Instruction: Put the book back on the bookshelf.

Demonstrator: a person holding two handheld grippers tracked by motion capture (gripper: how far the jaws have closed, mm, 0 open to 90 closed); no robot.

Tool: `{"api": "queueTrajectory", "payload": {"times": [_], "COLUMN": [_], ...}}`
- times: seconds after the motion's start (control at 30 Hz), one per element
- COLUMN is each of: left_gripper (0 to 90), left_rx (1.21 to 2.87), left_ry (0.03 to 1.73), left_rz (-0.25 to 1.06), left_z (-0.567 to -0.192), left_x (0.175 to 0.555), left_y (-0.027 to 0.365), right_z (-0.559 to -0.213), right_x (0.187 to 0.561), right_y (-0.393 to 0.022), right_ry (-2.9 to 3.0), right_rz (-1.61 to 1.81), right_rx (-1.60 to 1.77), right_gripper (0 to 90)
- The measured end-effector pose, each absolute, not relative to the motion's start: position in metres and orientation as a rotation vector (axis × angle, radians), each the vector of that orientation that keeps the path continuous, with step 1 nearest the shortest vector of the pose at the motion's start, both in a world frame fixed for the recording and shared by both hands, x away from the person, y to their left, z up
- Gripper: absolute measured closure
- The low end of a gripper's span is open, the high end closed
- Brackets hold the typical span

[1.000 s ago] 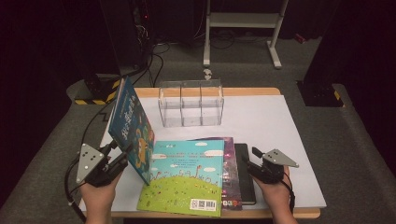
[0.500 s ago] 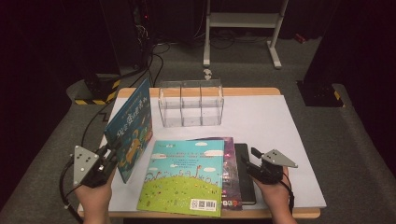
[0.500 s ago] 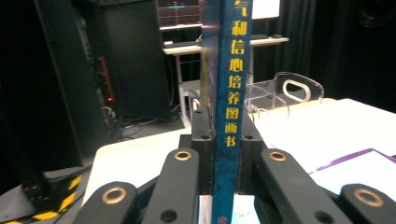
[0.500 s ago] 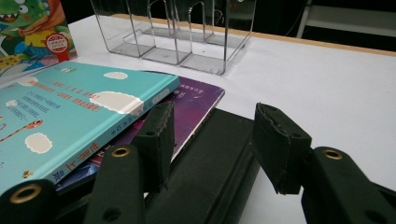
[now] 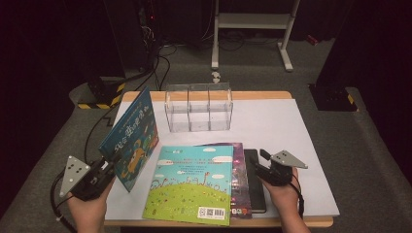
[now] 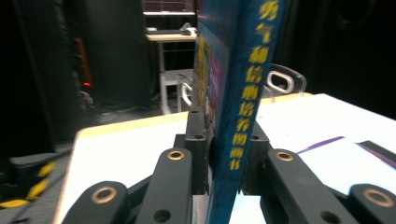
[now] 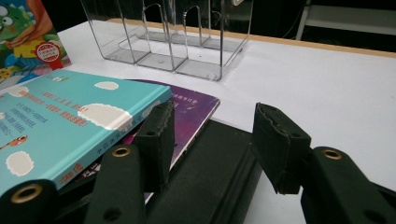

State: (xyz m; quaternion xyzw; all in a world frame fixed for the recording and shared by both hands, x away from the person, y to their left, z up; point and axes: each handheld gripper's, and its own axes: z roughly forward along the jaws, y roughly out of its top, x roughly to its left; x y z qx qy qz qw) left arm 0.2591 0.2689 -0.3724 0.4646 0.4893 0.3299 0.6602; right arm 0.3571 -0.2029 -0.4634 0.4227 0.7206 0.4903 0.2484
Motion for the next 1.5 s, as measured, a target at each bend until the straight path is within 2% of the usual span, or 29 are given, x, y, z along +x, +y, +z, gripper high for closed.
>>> {"api": "queueTrajectory", "payload": {"times": [0.4,1.07,1.5], "left_gripper": [76.4,74.0,76.2], "left_rx": [1.062,1.043,1.04], "left_ry": [1.089,1.085,1.071], "left_rz": [0.784,0.774,0.793], "left_z": [-0.38,-0.385,-0.386], "left_x": [0.262,0.293,0.298], "left_y": [0.263,0.259,0.255], "right_z": [-0.464,-0.473,-0.475], "right_x": [0.36,0.342,0.337], "right_y": [-0.203,-0.22,-0.226], "right_ry": [1.954,1.954,1.947], "right_rz": [1.335,1.266,1.254], "right_rx": [1.165,1.202,1.217], "right_gripper": [48.8,48.8,48.8]}}
